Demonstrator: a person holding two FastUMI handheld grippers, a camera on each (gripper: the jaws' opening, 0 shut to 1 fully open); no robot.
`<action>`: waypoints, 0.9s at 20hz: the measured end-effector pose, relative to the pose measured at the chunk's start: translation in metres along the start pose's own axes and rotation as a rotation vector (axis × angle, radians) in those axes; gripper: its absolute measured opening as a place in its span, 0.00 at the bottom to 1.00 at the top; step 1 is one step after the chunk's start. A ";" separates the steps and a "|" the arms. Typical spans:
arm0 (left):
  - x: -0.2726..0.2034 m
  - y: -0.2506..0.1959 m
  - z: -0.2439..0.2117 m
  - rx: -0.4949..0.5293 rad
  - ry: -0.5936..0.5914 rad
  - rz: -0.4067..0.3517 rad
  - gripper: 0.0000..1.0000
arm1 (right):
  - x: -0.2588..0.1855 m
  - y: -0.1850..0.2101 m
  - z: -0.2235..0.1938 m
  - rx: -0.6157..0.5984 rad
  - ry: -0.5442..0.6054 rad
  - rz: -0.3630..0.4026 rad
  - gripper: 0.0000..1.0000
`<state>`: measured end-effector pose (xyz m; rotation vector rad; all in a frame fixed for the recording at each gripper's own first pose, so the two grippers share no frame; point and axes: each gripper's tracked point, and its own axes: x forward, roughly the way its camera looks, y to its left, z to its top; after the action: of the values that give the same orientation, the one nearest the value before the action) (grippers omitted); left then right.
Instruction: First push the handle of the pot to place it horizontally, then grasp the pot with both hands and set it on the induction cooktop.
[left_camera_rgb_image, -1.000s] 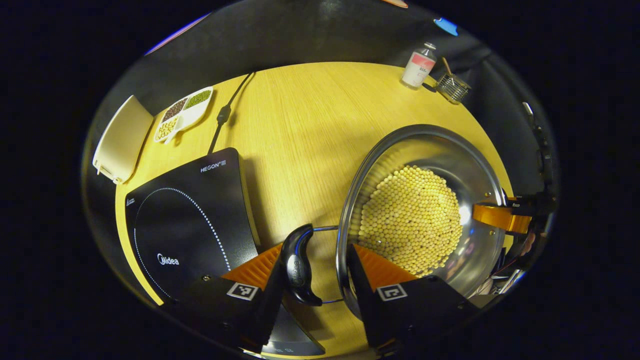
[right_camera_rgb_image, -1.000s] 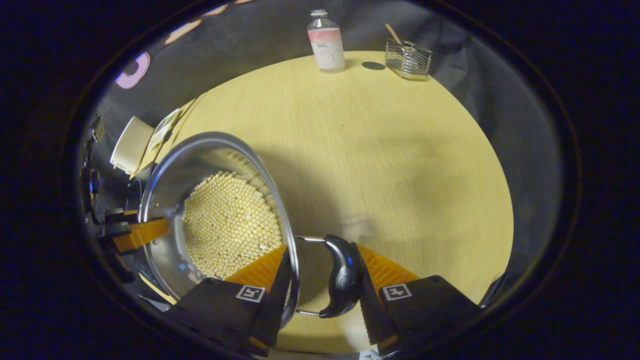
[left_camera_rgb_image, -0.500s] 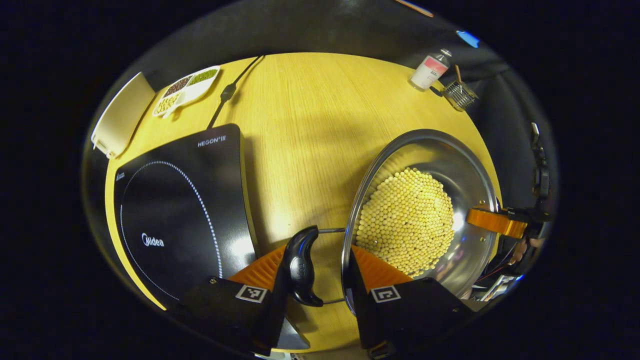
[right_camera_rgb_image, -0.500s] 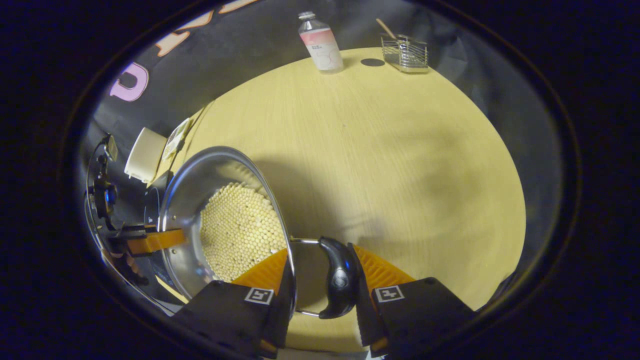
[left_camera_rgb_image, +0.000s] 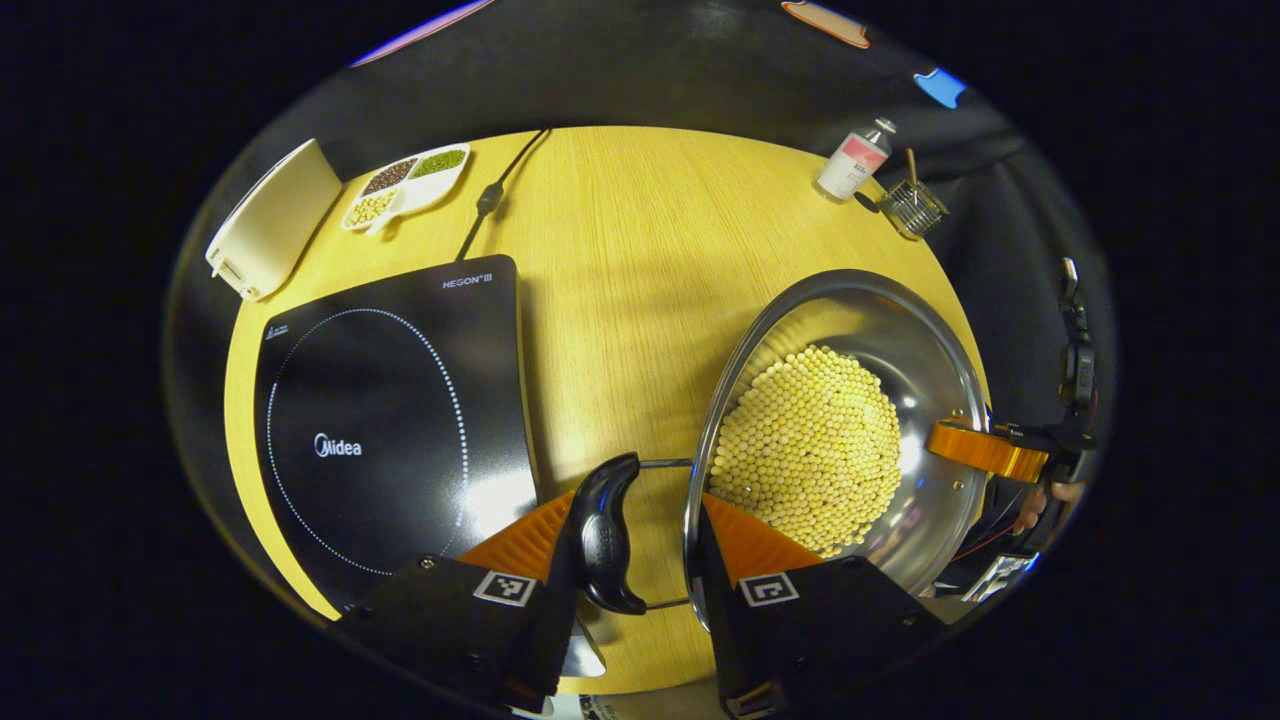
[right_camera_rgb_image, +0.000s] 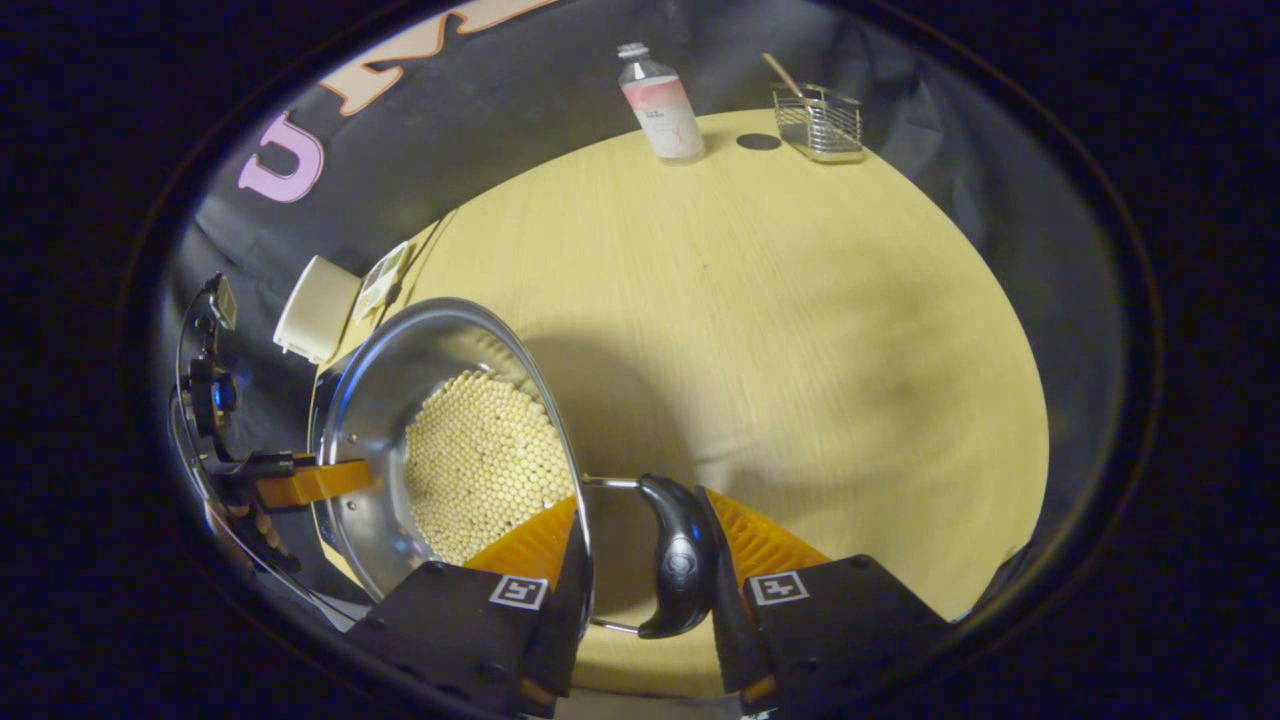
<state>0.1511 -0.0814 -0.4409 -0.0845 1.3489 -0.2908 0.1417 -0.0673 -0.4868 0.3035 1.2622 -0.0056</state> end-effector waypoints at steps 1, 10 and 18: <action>-0.005 0.001 -0.001 -0.002 -0.006 0.008 0.59 | -0.002 0.003 0.001 -0.008 -0.002 0.011 0.52; -0.055 0.031 -0.017 -0.067 -0.057 0.102 0.59 | -0.013 0.053 0.003 -0.085 -0.014 0.118 0.52; -0.083 0.074 -0.011 -0.094 -0.098 0.140 0.59 | -0.016 0.106 0.012 -0.134 -0.036 0.142 0.58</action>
<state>0.1362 0.0118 -0.3811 -0.0813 1.2645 -0.1042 0.1665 0.0295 -0.4450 0.2754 1.1969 0.1937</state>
